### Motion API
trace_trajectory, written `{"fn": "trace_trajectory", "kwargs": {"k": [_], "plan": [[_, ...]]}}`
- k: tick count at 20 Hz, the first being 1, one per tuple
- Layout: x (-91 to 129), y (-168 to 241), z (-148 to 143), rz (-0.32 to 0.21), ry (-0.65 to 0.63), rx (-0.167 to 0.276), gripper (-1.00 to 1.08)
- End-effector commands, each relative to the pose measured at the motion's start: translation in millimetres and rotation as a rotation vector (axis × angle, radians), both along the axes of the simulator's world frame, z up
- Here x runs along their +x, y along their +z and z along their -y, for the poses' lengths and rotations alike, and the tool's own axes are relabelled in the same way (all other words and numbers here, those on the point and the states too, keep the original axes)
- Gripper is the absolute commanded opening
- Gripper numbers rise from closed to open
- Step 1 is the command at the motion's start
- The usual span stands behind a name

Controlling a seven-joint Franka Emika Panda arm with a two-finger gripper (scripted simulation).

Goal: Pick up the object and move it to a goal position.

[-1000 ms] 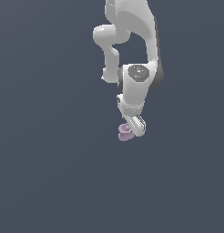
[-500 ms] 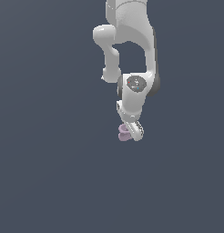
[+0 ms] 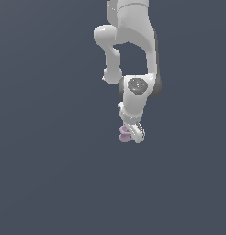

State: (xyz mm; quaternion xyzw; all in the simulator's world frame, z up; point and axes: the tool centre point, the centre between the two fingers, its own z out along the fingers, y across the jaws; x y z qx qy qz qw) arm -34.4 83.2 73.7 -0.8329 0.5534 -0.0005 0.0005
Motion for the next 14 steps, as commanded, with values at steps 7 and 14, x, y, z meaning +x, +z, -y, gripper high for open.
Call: {"fn": "trace_trajectory", "kwargs": {"k": [7,14], "plan": [[0,2,3,0.0,0.0,0.0,-1.0],[0,27,32,0.0,-0.001,0.001,-1.0]]}}
